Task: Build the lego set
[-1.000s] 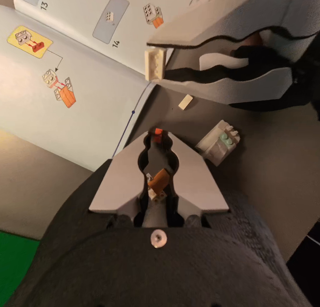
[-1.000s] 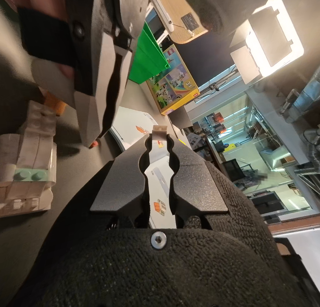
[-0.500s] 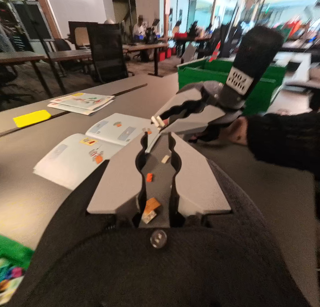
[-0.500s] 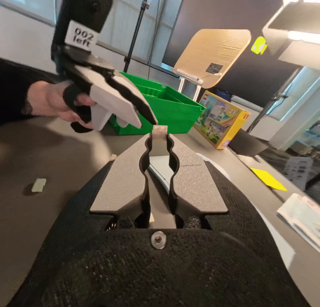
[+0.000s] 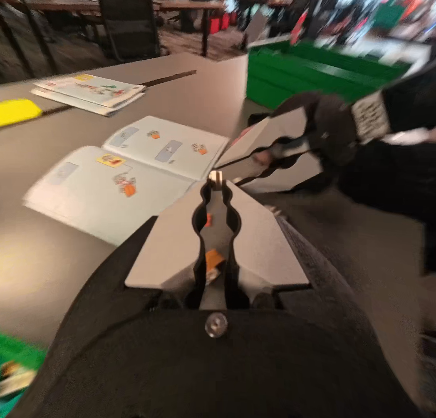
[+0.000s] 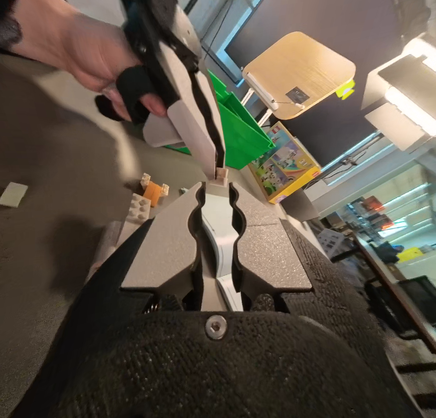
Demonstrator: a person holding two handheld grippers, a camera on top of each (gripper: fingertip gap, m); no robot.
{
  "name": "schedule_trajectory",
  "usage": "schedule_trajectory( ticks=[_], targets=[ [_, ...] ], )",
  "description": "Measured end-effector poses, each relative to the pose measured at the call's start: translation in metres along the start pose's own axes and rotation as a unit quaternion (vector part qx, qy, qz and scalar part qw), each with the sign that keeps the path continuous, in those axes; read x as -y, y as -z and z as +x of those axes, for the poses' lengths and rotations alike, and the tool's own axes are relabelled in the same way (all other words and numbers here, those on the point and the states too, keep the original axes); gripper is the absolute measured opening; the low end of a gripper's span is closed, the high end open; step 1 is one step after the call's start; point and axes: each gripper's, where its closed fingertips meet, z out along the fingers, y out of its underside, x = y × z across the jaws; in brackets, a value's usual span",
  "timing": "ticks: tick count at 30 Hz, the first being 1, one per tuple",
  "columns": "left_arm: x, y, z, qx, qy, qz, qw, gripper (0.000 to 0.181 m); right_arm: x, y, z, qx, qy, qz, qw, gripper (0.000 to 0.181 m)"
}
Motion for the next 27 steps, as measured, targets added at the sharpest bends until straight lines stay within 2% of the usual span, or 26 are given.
schedule_trajectory(
  ticks=[2, 4, 6, 9, 19, 23, 25, 27],
  targets=[
    [-0.009, 0.002, -0.009, 0.049, -0.100, -0.035, 0.993, 0.008, -0.003, 0.002, -0.002, 0.025, -0.030, -0.001, 0.999, 0.015],
    [-0.017, 0.004, -0.014, 0.081, -0.191, -0.066, 0.976, 0.009, -0.001, 0.004, -0.006, 0.052, -0.053, 0.005, 0.997, 0.013],
    [-0.027, 0.004, -0.009, 0.070, -0.263, -0.089, 0.958, 0.009, 0.001, 0.005, -0.013, 0.078, -0.065, 0.003, 0.995, 0.010],
    [-0.039, 0.003, 0.001, 0.046, -0.321, -0.102, 0.940, 0.009, -0.004, 0.002, -0.027, 0.121, -0.077, -0.018, 0.989, 0.008],
    [-0.045, 0.000, 0.019, 0.017, -0.374, -0.093, 0.923, 0.009, -0.007, 0.004, -0.042, 0.178, -0.092, -0.054, 0.978, 0.002],
    [-0.026, 0.000, 0.012, 0.067, -0.355, -0.039, 0.932, 0.010, 0.002, 0.002, -0.019, 0.131, -0.158, -0.032, 0.978, 0.002],
    [-0.011, 0.002, 0.002, 0.111, -0.327, -0.007, 0.938, 0.033, 0.016, 0.003, 0.002, 0.097, -0.234, 0.021, 0.967, 0.002],
    [0.002, 0.004, -0.005, 0.145, -0.294, 0.018, 0.945, 0.049, 0.029, 0.007, 0.022, 0.072, -0.330, 0.088, 0.937, 0.002]
  ],
)
